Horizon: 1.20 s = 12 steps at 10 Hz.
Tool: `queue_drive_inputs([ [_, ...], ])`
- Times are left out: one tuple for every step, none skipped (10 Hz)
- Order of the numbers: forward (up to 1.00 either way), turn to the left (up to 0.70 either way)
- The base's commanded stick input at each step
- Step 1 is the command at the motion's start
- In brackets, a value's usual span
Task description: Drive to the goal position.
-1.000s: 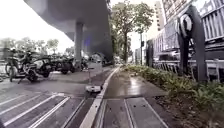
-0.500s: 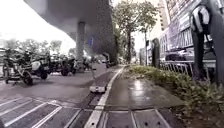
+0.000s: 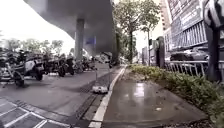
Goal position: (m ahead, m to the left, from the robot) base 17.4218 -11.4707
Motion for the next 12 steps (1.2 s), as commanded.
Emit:
queue_drive_inputs([
  [0.7,0.01],
  [0.7,0.01],
  [0.7,0.01],
  [0.7,0.01],
  [0.7,0.01],
  [0.7,0.01],
  [0.7,0.01],
  [0.7,0.01],
  [0.7,0.01],
  [0.7,0.01],
  [0.7,0.01],
  [0.7,0.01],
])
